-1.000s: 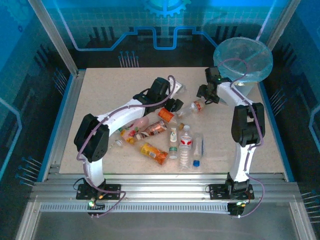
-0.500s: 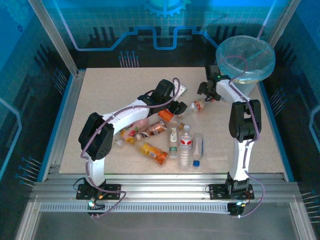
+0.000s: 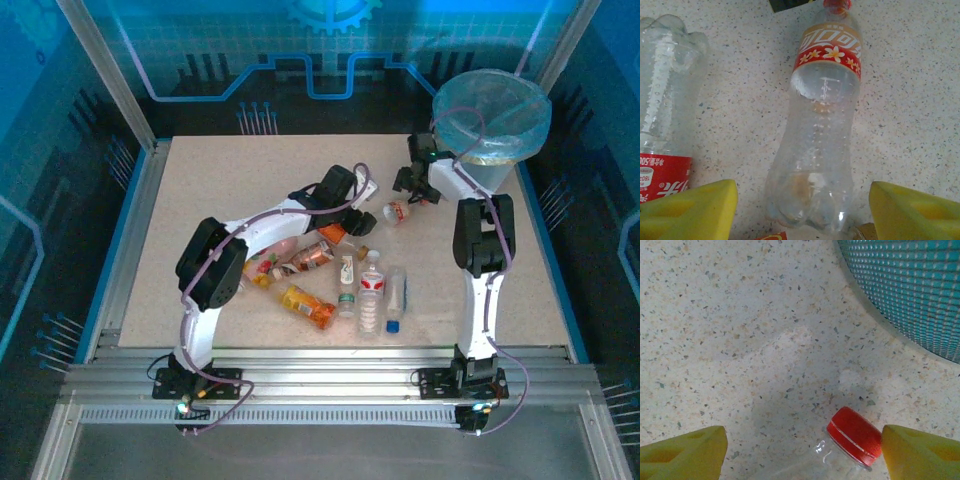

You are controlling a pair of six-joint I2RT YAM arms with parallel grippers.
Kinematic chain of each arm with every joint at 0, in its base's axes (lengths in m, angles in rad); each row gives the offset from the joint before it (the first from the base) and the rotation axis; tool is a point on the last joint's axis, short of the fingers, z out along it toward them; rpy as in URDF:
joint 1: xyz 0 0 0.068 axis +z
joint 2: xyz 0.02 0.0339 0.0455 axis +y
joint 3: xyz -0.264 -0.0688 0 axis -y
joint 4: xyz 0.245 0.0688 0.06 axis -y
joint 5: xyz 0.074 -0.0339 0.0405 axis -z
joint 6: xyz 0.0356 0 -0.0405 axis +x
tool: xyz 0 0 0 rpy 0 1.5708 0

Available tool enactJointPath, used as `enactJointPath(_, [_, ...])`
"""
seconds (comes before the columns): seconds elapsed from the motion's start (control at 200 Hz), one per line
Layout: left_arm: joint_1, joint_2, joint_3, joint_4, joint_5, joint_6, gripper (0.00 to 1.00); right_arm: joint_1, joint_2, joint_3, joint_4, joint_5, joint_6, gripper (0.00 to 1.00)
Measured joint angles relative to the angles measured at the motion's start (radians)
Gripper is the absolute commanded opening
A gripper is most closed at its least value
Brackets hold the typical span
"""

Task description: Put the plastic bottles in the bin

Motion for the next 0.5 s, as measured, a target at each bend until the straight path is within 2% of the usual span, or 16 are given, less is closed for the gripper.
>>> enactJointPath(0.25, [-0.002,0.011,0.018,-0.005,0.010,-0.001,0.70,0.002,0.007,0.011,-0.023,-0.002,0.007,0.89])
enactJointPath(0.325, [-0.003,0.011,0.019,-0.005,0.017,-0.002,0.70,0.005,0.007,0.011,-0.028,0.000,0.009,0.94])
enactJointPath(0.35, [-0.003,0.011,0.020,-0.005,0.019,-0.003,0.70,0.006,0.007,0.011,-0.029,0.000,0.009,1.00])
enactJointPath(0.455, [-0.003,0.016,0.021,-0.005,0.037,-0.005,0.70,0.013,0.007,0.011,-0.041,0.000,0.017,1.00])
enactJointPath(0.5, [-0.003,0.022,0.021,-0.004,0.049,-0.008,0.70,0.015,0.007,0.011,-0.045,0.000,0.019,0.95])
